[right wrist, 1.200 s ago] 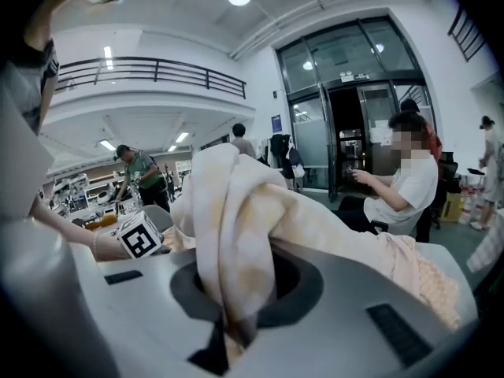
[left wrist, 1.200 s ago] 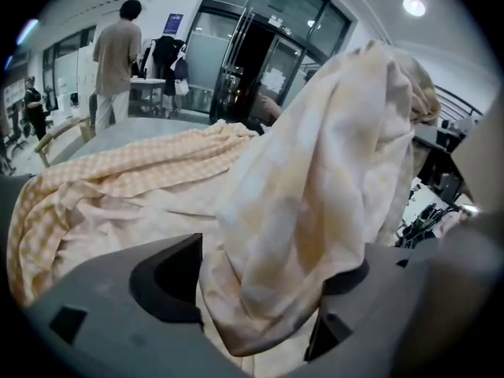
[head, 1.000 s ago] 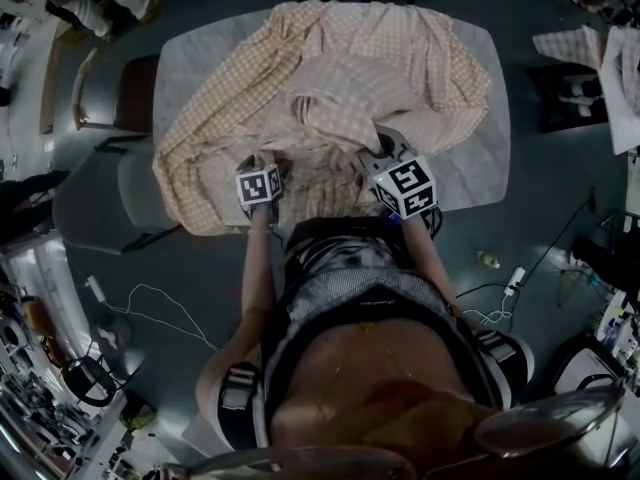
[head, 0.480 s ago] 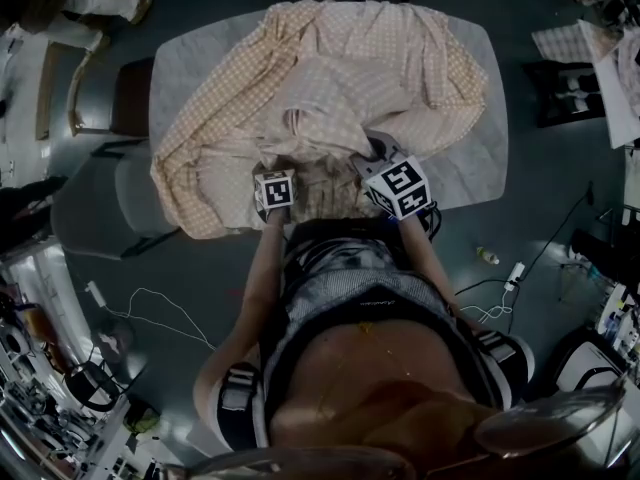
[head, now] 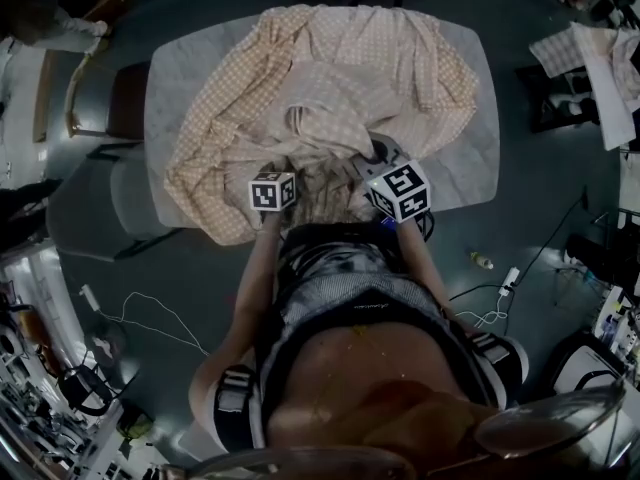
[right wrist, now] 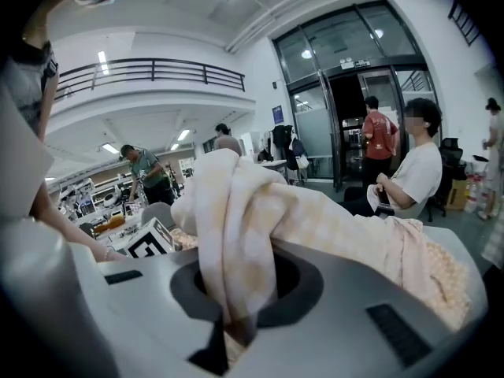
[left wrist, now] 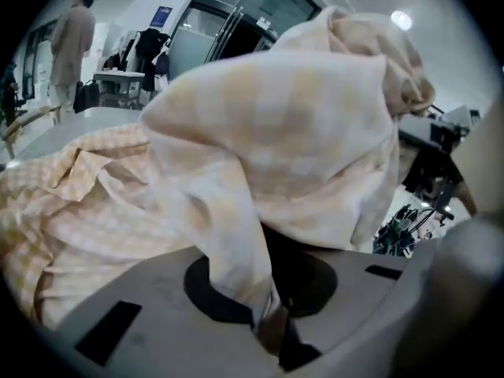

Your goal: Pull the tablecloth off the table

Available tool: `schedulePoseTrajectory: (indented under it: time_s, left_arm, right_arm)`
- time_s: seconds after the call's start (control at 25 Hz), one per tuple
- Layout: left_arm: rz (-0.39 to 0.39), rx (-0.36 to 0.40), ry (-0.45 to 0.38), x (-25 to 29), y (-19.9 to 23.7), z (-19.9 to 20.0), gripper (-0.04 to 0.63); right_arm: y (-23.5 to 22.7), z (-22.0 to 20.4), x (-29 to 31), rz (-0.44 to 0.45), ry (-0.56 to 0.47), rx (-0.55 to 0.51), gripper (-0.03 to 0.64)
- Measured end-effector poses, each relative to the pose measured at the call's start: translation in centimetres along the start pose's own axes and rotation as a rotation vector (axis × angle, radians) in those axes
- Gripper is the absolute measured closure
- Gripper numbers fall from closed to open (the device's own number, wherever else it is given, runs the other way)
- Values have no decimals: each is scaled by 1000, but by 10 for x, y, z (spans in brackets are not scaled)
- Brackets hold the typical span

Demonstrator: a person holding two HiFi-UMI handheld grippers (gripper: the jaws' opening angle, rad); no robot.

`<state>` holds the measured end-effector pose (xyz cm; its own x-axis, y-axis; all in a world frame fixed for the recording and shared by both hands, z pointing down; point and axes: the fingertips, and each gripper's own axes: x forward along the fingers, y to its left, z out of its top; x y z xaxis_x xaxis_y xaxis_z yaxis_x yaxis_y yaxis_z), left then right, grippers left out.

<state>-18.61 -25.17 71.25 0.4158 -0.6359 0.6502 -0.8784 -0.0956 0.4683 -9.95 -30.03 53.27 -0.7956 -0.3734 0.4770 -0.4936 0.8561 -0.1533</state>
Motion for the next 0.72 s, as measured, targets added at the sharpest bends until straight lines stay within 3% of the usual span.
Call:
schedulePoseTrajectory:
  time_s: [0.12,0.44,0.72]
  left_arm:
    - [-58,32,-93,-18,-27,26,557]
    - [-180,215,-225,-45,-109,84,558]
    - [-284,275,-307,-69,-177,110,558]
  right_arm:
    - [-4,1,-10,-17,-11,11,532]
    - [-12,8,-35,-28,-60,21,532]
    - [-17,26,-79,-14,-118,0,532]
